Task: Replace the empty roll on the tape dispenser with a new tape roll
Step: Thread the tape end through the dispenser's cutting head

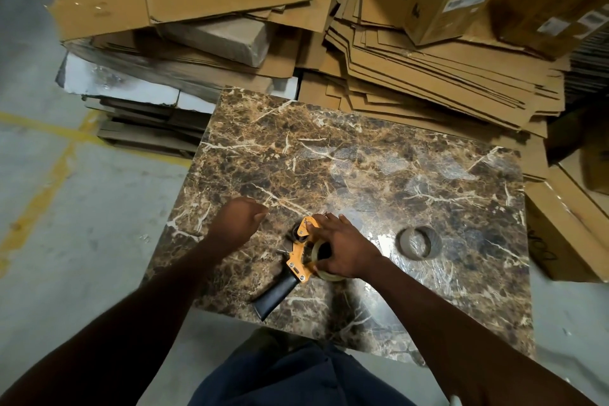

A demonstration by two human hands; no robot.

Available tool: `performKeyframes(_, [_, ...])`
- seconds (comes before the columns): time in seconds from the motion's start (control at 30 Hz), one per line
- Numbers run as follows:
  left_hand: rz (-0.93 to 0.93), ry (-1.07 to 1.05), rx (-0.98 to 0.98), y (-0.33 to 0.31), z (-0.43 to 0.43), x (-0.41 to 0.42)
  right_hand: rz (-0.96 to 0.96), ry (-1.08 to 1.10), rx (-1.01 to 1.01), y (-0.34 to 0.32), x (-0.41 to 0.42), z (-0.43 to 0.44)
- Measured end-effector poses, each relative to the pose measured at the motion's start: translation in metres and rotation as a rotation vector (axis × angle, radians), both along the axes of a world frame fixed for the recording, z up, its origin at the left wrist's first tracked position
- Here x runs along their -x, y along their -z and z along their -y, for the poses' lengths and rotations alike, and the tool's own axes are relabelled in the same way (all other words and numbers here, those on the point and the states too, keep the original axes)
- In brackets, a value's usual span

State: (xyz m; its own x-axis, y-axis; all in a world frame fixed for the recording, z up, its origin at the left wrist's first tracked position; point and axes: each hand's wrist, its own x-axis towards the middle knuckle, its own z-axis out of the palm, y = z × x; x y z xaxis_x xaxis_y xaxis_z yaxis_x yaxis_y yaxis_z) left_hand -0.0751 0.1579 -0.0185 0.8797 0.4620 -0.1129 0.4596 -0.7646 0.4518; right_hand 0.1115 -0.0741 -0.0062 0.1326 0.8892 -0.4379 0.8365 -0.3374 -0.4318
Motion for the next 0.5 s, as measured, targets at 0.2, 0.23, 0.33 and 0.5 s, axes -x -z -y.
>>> performKeyframes(0.2, [-0.095,-0.05,0.036,-0.005,-0.003,-0.02,-0.027,0.006,-0.005,-0.001,-0.001,-0.002])
performKeyframes(0.23, [-0.118,-0.061,0.059,-0.007,-0.002,-0.027,-0.033,0.002,-0.006,-0.002,-0.001,-0.002])
performKeyframes(0.33, [-0.182,-0.024,0.118,-0.012,0.002,-0.057,-0.039,-0.001,-0.008,-0.002,-0.001,-0.001])
performKeyframes(0.5, [-0.184,0.098,0.191,-0.017,0.019,-0.106,-0.045,0.0,-0.027,-0.003,-0.001,0.0])
